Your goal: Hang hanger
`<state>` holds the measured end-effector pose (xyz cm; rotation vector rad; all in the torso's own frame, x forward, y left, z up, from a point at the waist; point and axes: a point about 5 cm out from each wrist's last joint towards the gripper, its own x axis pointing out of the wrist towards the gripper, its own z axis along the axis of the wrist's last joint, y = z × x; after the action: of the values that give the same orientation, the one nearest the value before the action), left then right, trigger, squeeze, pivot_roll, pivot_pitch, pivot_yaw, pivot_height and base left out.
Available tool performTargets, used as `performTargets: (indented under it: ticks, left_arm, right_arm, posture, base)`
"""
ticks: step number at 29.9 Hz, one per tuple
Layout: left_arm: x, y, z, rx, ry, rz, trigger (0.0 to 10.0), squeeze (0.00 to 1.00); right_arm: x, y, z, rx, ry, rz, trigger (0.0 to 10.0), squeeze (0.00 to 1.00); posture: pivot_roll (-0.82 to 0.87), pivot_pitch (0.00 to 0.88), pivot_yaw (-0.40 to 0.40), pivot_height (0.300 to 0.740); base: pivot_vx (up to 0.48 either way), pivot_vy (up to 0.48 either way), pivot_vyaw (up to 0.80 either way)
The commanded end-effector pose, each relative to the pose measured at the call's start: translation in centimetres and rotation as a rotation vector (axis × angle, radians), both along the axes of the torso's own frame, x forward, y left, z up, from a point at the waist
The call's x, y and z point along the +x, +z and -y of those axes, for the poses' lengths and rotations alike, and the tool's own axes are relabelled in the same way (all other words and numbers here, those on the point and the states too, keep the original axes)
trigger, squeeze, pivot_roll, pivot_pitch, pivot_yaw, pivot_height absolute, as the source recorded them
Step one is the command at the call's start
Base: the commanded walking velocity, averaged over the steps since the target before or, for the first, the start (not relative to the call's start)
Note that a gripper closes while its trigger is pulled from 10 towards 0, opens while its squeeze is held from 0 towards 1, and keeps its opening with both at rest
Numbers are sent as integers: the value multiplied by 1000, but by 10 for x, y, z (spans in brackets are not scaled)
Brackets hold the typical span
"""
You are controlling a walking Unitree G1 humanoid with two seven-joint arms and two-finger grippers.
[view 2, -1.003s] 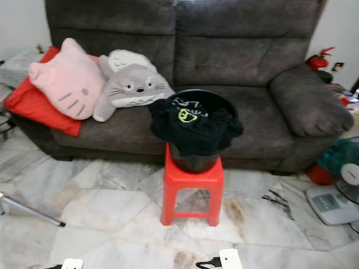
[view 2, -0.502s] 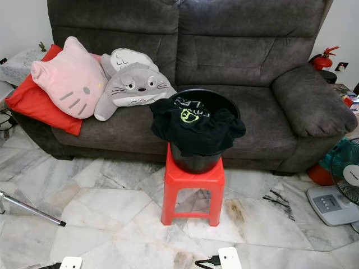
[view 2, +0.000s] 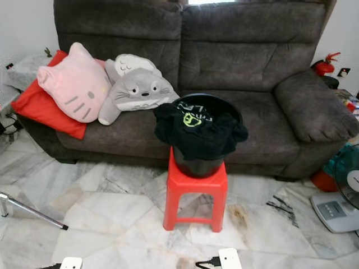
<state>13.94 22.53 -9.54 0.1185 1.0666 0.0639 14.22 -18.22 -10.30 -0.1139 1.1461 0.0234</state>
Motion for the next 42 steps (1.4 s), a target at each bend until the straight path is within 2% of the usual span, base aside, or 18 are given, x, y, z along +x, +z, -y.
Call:
performTargets:
  ticks: [1, 27, 36, 42]
  left_arm:
    - [-2, 0, -4, 9, -9, -14, 10000, 0]
    - [2, 1, -4, 17, -33, -9, 10000, 0]
    - [5, 3, -5, 33, -40, -4, 10000, 0]
    - [9, 4, -6, 39, -54, 1, 10000, 0]
  right_arm:
    - [3, 1, -1, -2, 1, 13, 10000, 0]
    - [4, 1, -1, -15, 5, 18, 10000, 0]
    - [8, 3, -1, -25, -23, 41, 10000, 0]
    - [15, 6, 0, -68, -34, 84, 10000, 0]
  posture:
    - [-22, 0, -30, 740]
    - [-29, 0, -25, 740]
    - [-41, 0, -21, 740]
    - [-60, 0, -20, 740]
  base:
    - [289, 0, 0]
    - [283, 0, 0]
    - [0, 0, 0]
    - [0, 0, 0]
